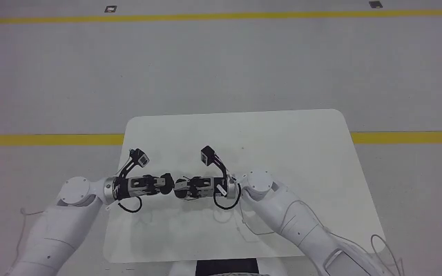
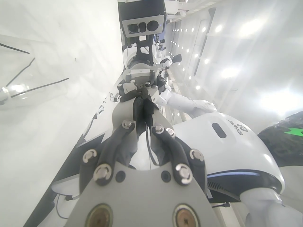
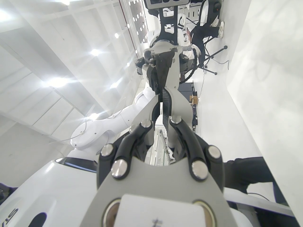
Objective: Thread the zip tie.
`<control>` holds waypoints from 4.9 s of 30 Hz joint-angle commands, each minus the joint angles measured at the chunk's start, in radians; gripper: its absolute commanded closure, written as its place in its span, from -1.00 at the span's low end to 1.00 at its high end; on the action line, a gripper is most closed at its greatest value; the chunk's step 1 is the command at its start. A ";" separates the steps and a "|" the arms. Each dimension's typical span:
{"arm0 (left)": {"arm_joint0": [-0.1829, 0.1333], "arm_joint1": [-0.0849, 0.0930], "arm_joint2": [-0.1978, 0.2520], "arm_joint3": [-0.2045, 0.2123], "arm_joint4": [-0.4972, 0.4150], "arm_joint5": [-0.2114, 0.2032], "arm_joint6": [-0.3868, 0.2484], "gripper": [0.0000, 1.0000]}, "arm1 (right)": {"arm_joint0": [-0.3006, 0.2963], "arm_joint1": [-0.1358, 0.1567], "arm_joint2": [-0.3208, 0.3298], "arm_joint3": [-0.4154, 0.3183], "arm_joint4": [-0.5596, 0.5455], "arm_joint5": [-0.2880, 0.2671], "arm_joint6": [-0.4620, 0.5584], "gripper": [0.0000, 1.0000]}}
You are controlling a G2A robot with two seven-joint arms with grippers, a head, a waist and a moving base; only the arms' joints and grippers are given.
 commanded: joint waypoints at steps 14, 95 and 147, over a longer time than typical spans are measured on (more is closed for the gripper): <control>0.005 -0.002 -0.024 0.008 -0.008 0.000 -0.006 1.00 | -0.050 0.032 0.087 -0.058 -0.015 -0.002 -0.029 -1.00; 0.009 -0.011 -0.014 0.030 0.001 0.018 0.117 1.00 | 0.033 -0.066 -0.114 0.000 -0.117 0.022 -0.142 1.00; -0.020 0.044 0.057 0.009 -0.218 0.068 -0.044 -1.00 | 0.039 -0.005 -0.010 0.025 0.061 -0.023 0.394 1.00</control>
